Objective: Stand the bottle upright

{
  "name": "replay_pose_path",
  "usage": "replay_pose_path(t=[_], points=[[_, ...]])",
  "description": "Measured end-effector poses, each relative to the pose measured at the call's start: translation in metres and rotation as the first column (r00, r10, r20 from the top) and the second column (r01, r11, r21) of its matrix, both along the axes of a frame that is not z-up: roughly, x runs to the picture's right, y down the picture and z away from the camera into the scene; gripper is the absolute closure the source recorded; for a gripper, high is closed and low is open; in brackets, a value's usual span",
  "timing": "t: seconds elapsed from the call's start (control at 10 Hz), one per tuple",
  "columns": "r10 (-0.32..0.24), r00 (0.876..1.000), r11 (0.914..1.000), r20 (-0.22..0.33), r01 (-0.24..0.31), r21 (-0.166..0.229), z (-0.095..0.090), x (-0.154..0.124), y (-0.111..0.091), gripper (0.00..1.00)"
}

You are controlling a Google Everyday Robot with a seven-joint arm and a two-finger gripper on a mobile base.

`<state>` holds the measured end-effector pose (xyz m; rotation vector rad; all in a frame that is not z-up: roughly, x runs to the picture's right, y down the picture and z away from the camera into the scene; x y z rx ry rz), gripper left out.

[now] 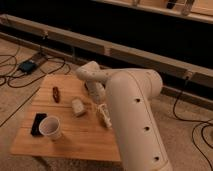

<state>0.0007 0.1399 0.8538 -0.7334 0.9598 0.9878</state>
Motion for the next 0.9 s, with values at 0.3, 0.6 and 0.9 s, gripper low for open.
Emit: replay_pose_path(t=[0.3,0.6,0.9], points=[[-0.003,1.0,0.9999,0.017,0.004,-0.017,0.009,-0.001,0.004,0.2],[0.01,1.0,0.9995,0.028,-0.009,-0.029,0.016,-0.003,0.005,0.2],[0.018,0.999,0.9987,0.037,-0.016,-0.048,0.02,-0.004,0.007,0.2]])
